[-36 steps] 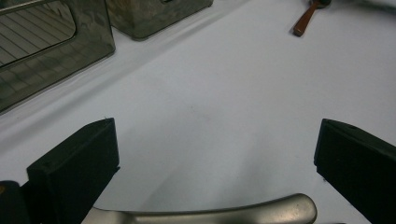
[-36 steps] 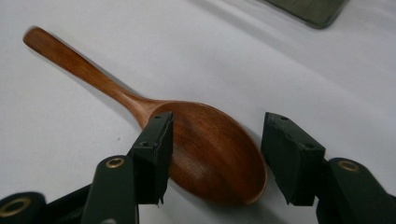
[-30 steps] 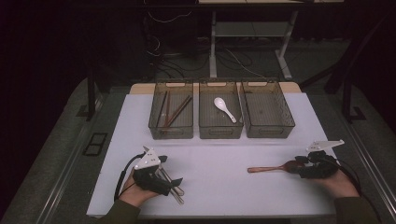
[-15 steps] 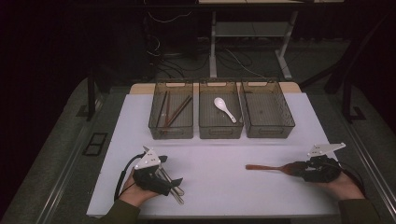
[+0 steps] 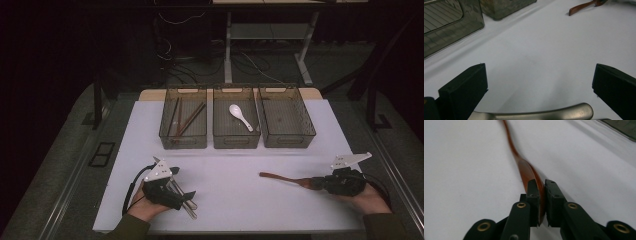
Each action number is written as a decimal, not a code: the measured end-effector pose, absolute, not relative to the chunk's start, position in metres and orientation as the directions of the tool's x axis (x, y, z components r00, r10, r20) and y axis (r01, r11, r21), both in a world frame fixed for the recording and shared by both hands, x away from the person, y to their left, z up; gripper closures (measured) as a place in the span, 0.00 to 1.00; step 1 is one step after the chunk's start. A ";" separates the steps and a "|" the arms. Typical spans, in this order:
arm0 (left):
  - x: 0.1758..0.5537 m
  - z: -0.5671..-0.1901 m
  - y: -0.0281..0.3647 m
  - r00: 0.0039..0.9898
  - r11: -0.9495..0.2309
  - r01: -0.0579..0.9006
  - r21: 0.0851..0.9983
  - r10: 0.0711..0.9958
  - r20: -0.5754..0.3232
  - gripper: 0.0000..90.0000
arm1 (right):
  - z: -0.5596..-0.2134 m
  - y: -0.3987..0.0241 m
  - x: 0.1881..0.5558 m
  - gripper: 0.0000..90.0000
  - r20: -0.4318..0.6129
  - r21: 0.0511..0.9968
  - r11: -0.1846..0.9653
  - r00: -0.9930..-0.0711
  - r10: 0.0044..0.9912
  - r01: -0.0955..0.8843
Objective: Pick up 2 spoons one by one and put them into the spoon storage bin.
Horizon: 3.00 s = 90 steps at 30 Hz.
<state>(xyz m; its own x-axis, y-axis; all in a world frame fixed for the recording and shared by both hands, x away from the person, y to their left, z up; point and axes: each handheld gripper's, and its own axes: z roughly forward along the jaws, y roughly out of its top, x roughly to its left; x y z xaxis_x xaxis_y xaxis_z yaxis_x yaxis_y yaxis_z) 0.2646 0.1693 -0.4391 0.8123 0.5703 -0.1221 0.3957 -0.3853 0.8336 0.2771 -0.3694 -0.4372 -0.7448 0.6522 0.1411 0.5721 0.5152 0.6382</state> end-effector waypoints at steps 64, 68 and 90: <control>0.265 -0.438 0.169 0.813 -0.392 0.393 0.832 0.571 -0.115 0.00 | -0.377 -0.303 0.326 0.92 0.103 0.823 0.334 -0.698 0.708 0.460; 0.265 -0.437 0.168 0.812 -0.388 0.394 0.833 0.571 -0.118 0.00 | -0.371 -0.293 0.333 0.92 0.079 0.821 0.344 -0.687 0.722 0.456; 0.265 -0.438 0.168 0.817 -0.390 0.389 0.835 0.564 -0.118 0.00 | -0.364 -0.227 0.393 0.92 0.015 0.787 0.378 -0.628 0.778 0.487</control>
